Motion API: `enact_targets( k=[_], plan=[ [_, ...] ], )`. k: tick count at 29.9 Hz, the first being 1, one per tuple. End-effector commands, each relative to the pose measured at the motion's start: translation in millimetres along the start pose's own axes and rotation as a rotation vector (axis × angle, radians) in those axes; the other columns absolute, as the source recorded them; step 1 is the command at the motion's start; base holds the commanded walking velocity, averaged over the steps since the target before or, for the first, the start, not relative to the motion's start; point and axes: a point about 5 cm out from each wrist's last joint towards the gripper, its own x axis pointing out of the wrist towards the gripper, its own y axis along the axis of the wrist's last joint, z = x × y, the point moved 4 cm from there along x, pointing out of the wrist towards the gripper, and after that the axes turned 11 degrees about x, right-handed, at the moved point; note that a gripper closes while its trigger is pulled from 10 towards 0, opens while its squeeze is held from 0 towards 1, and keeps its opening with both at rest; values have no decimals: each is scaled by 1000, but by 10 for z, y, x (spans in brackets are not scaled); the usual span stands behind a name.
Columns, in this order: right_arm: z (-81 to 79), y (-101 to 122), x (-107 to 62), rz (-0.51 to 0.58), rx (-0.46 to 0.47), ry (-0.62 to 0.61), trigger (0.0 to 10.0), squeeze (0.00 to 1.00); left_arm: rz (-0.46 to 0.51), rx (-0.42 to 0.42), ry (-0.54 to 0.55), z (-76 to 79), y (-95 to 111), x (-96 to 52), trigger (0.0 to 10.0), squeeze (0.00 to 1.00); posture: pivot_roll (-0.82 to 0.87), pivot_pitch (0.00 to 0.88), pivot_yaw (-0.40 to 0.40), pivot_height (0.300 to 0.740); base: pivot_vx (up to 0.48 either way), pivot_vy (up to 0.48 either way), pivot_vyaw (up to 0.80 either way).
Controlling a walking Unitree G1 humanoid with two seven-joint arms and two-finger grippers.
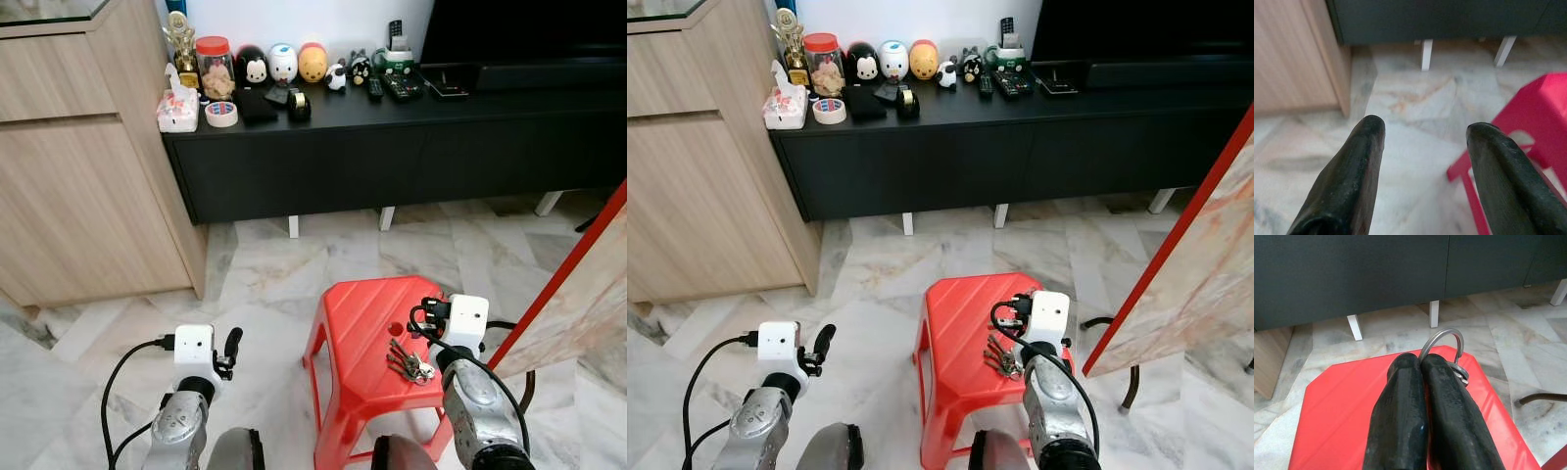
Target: Hang keys on a hook
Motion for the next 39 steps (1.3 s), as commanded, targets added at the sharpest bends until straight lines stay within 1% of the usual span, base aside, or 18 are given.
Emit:
enact_targets(
  k=[1, 2, 6, 11, 14, 16, 17, 19, 21, 26, 28, 29, 31, 34, 39],
  plan=[
    [13, 45, 1, 16, 8, -10, 10000, 0, -30, 3, 13, -51, -94, -31, 10000, 0, 41, 0, -34, 669, 0, 0, 0],
    [7, 51, 7, 15, 10, -10, 10000, 0, -52, 6, 11, -58, -161, -56, 10000, 0, 40, 0, -34, 679, 0, 0, 0],
    [-15, 68, 5, 17, 11, -2, 10000, 0, -93, 9, 13, -69, -283, -108, 10000, 0, 41, 0, -35, 704, 0, 0, 0],
    [-9, 64, -1, 17, 9, -3, 10000, 0, -173, 5, 40, -135, -489, -201, 10000, 0, 44, 0, -41, 739, 0, 0, 0],
    [-12, 47, -16, 15, 7, -1, 10000, 0, -219, 6, 38, -150, -608, -263, 10000, 0, 43, 0, -43, 740, 0, 0, 0],
    [-17, 34, -31, 12, 4, 3, 10000, 0, -266, 0, 34, -146, -722, -331, 10000, 0, 42, 0, -41, 740, 0, 0, 0],
    [-17, 34, -31, 12, 4, 3, 10000, 0, -266, 0, 34, -146, -722, -331, 10000, 0, 42, 0, -41, 740, 0, 0, 0],
    [-49, 15, -48, 6, -28, 31, 10000, 0, -307, 2, 30, -137, -826, -405, 10000, 0, 36, 0, -42, 740, 0, 0, 0],
    [-43, 24, -65, 15, -54, 39, 10000, 0, -347, 15, 29, -139, -921, -477, 10000, 0, 32, 0, -45, 740, 0, 0, 0],
    [0, 52, -82, 26, -68, 35, 10000, 0, -395, 20, 34, -150, -1018, -546, 10000, 0, 31, 0, -46, 740, 0, 0, 0],
    [32, 80, -76, 37, -56, 15, 10000, 0, -413, 23, 23, -125, -1049, -565, 10000, 0, 31, 0, -43, 740, 0, 0, 0],
    [45, 100, -69, 48, -46, -1, 10000, 0, -437, 25, 13, -98, -1093, -595, 10000, 0, 29, 0, -41, 740, 0, 0, 0],
    [46, 105, -67, 51, -41, -8, 10000, 0, -447, 25, 9, -84, -1113, -609, 10000, 0, 25, 0, -38, 740, 0, 0, 0],
    [54, 116, -61, 53, -32, -34, 10000, 0, -472, 7, -6, -34, -1154, -634, 10000, 0, 32, 0, -46, 740, 0, 0, 0],
    [70, 108, -65, 53, -25, -50, 10000, 0, -501, -15, 20, -71, -1208, -681, 10000, 0, 34, 0, -48, 740, 0, 0, 0]
  ],
)
